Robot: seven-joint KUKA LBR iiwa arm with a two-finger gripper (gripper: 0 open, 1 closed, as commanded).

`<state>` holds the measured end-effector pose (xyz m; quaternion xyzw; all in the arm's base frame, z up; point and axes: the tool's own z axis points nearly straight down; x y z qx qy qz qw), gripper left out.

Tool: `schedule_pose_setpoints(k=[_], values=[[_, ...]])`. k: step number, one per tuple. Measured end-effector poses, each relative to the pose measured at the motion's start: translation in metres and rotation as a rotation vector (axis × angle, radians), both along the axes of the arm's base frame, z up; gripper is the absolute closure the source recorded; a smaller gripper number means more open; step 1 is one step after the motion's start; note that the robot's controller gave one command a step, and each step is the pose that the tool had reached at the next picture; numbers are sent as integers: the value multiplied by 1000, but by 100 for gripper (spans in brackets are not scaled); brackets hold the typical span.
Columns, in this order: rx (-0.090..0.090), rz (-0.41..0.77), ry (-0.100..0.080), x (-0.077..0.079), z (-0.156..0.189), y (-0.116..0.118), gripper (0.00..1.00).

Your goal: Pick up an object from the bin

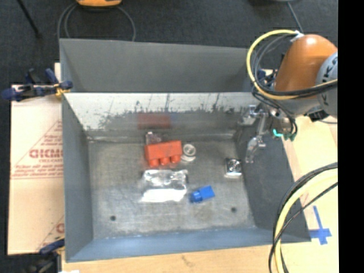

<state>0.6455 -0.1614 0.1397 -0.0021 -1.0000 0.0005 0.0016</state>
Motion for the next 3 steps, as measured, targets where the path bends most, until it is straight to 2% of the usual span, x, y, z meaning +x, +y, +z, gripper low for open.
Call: schedule_pose_setpoints(k=[1, 2, 3], values=[[1, -66, -15, -25, -68, 1, 0], [-3, -61, -20, -23, -64, 0, 100], [-3, 163, -16, -19, 97, 20, 100]])
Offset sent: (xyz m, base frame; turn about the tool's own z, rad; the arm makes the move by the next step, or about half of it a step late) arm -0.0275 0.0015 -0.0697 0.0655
